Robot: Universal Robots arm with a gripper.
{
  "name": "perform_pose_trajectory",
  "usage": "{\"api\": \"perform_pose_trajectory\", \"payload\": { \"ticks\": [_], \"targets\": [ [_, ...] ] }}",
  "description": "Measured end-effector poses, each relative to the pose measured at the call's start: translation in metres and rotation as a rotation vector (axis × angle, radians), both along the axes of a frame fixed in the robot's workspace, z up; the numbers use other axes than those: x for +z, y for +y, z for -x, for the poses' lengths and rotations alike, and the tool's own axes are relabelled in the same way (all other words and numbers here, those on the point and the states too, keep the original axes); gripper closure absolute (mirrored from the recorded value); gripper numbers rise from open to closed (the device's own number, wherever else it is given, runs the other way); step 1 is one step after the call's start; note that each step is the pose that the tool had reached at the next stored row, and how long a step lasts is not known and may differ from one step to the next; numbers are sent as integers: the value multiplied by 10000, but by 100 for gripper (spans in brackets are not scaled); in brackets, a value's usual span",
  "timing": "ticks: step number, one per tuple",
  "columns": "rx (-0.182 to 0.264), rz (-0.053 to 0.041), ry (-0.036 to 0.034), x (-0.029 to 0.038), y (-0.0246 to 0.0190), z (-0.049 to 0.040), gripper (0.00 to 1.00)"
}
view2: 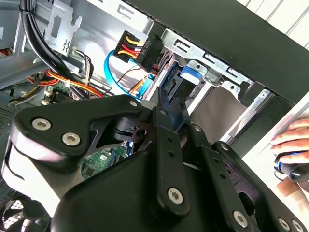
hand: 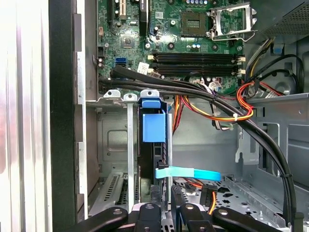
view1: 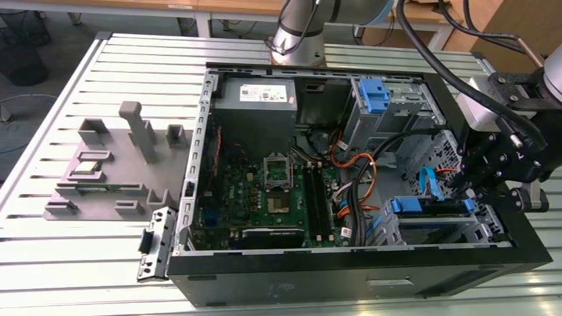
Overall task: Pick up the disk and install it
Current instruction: 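Insert the second disk wire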
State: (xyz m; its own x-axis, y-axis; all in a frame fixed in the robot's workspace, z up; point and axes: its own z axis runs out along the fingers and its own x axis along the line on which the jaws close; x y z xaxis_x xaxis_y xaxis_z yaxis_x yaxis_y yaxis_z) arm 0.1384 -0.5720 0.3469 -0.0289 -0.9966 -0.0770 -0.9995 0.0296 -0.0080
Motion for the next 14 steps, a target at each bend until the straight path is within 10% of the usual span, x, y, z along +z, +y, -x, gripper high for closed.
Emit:
{"api": "perform_pose_trajectory", "payload": {
  "ticks": [14],
  "targets": [
    [0, -3, 0, 92, 0, 0, 76]
  ]
}}
